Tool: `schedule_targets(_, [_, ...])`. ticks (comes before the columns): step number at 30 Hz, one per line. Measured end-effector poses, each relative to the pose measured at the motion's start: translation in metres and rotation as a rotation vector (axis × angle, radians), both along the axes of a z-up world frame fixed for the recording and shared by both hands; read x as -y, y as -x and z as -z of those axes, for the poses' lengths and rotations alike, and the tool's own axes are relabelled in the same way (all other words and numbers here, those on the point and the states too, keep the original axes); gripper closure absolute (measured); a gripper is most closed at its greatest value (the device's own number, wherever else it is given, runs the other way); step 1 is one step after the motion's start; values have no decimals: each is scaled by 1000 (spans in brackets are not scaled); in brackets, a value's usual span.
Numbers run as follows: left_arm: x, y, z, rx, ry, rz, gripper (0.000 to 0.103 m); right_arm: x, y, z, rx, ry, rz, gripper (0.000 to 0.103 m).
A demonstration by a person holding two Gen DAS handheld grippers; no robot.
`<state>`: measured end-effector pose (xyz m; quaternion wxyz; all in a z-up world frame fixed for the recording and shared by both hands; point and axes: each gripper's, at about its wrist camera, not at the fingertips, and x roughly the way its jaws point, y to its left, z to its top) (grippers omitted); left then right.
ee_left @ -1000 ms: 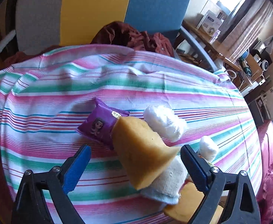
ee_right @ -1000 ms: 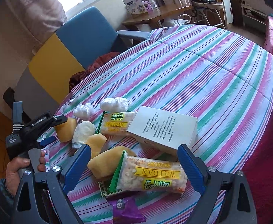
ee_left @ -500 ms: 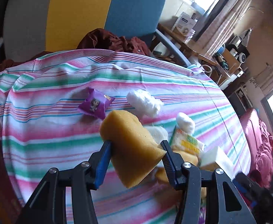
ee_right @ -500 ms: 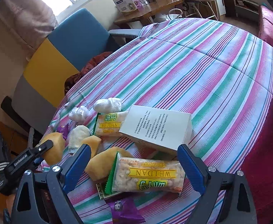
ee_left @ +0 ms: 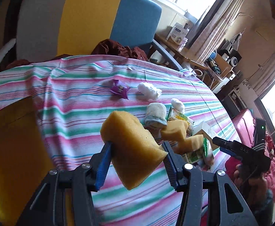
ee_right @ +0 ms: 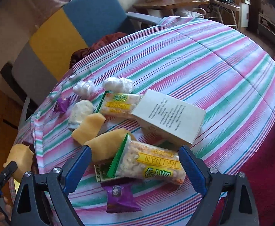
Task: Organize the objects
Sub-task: 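Carry the cake into the tray with left gripper while right grasps purple packet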
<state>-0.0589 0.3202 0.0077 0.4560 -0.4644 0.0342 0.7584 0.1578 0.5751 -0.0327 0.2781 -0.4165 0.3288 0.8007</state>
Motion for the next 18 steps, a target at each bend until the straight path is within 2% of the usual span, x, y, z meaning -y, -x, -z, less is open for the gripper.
schedule_targets(3, [29,-1,-4,2,-7,-23,50,27,10,-1,84,-11,-127,8])
schedule_targets(5, [46,0,-3,5,-11,-41,49,45,17,7,150,-3,-186,16])
schedule_targets(8, [73,1,0,18,-22,-75,49,58,26,24,240,18,-212,29])
schedule_targets(12, [110,6,3,24,-26,-120,49,59,38,48,364,31,-215,38])
schedule_targets(14, [129,12,7,14,-4,-143,49,59,43,62,408,29,-212,57])
schedule_targets(17, [162,32,15,1,46,-204,49,60,46,66,424,14,-220,70])
schedule_targets(18, [174,40,18,-7,62,-229,49,62,47,67,426,11,-228,70])
